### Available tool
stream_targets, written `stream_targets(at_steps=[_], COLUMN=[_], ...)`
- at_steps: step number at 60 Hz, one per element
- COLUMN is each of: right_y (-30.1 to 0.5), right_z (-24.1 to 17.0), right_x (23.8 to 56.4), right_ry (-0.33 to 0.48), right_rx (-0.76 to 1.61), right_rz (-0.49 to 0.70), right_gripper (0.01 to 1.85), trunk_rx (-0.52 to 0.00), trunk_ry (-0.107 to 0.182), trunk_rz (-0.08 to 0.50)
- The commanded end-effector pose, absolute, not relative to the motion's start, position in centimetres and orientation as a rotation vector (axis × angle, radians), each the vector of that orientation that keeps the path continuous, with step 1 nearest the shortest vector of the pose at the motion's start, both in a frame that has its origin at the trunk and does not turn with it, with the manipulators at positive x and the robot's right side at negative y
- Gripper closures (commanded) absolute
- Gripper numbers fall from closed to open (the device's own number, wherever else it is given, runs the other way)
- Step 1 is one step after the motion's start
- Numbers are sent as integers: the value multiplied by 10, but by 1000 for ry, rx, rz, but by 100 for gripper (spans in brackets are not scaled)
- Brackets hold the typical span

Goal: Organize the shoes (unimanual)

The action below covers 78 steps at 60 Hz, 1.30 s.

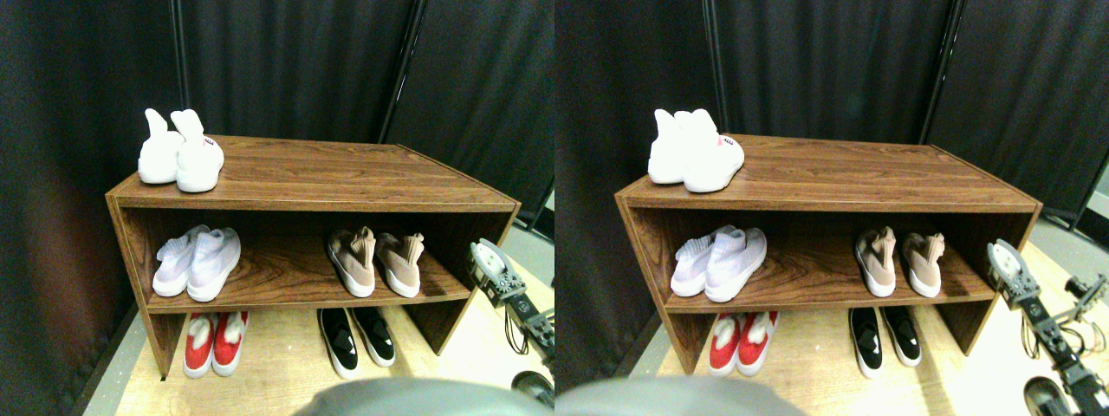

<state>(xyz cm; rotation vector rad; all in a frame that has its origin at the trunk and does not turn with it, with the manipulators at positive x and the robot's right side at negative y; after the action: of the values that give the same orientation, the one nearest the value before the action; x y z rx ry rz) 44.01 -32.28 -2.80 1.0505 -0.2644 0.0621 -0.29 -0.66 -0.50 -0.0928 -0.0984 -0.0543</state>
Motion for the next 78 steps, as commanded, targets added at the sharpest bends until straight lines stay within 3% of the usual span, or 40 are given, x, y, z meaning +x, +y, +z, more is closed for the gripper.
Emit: stream_targets(at_steps=[1, 11, 40, 52, 78], right_y=[-322, -321, -328, -329, -286], right_z=[-33, -49, -75, -84, -92], right_x=[461, 483, 523, 528, 519], right_ry=[-271, -246, -242, -239, -156], right_rx=[1060, 1114, 1133, 1134, 1153], right_rz=[-3, -146, -263, -255, -230], right_gripper=[180, 180, 180, 180, 180], trunk_rx=[-122, -123, -138, -151, -195], trunk_ry=[-92, -94, -93, -88, -81], trunk_rz=[-53, -47, -26, -11, 45])
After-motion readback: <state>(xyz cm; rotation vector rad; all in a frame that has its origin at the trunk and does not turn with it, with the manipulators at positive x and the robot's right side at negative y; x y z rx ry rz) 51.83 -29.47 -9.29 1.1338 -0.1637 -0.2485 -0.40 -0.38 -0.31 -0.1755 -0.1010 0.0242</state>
